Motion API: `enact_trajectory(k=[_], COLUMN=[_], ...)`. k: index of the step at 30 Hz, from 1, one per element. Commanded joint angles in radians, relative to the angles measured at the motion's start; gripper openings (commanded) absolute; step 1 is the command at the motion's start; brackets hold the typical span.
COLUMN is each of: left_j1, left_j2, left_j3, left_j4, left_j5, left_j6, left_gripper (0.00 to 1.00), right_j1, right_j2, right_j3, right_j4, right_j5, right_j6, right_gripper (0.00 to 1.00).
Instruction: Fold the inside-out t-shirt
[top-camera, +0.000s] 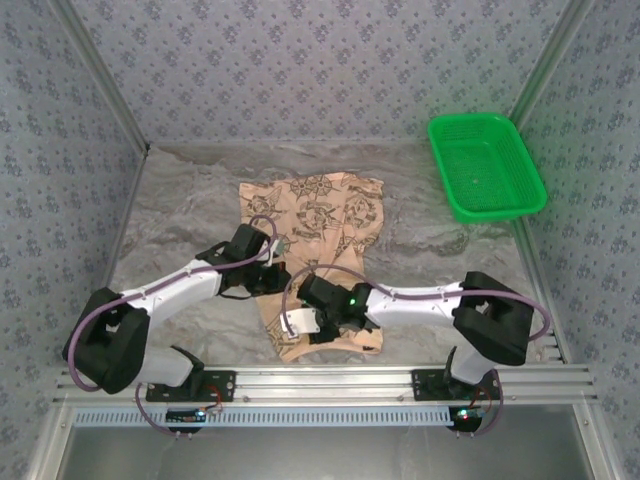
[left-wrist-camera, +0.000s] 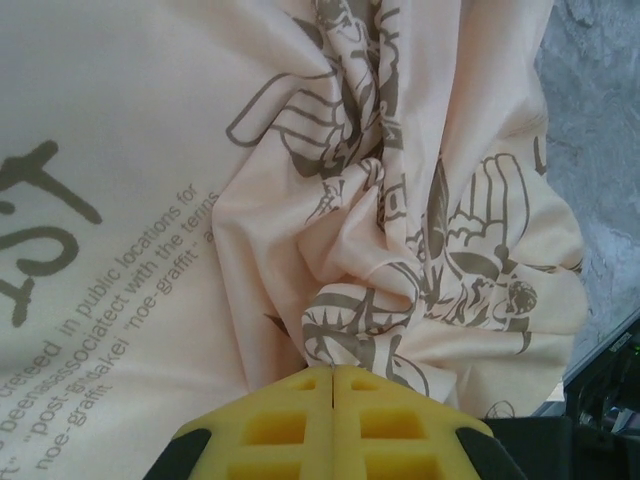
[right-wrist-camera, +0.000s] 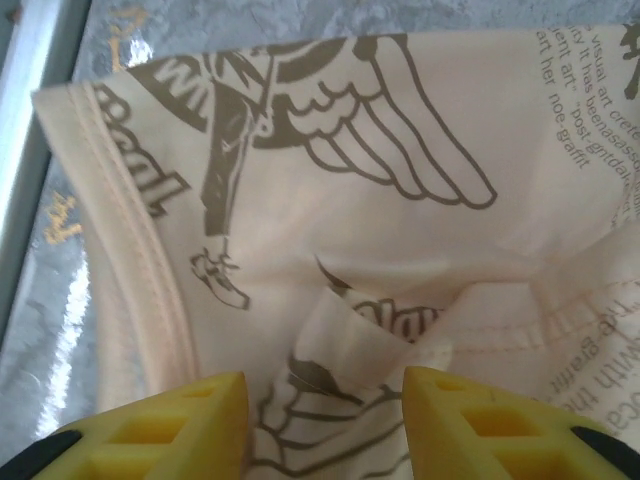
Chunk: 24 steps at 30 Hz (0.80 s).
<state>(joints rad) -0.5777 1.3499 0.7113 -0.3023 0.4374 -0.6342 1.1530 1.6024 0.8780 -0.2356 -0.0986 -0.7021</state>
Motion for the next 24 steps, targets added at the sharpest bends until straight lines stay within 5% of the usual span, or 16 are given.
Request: enact_trajectory(k=[1,15,20,24], left_j1=[0.003,0.008,0.010,0.021], left_j2=[0.003,0.026,0.038,0.057], left_j3=[0.036,0.042,0.043,0.047], left_j4=[0.017,0.020,0.022,0.022], left_j5=[0.013,0.019,0.018,0.015], left_j6=[-0.007,0.004,0.005,0.017], left_gripper=[0.00,0.00,0.00,0.00], right_j1=[-0.009,0.014,0.050,0.095], right_j2=[0.052,0.226,0.162,0.103], right_j3=[0.066,0.183,0.123,0.084], right_j4=[-0.091,-0.273,-0.188,-0.114], right_j5=[-0.065,0.055,0.079,0.169], right_j6=[-0.129,-0.197,-0.217,-0.260], right_gripper=[0.46,0.26,0.14,0.13])
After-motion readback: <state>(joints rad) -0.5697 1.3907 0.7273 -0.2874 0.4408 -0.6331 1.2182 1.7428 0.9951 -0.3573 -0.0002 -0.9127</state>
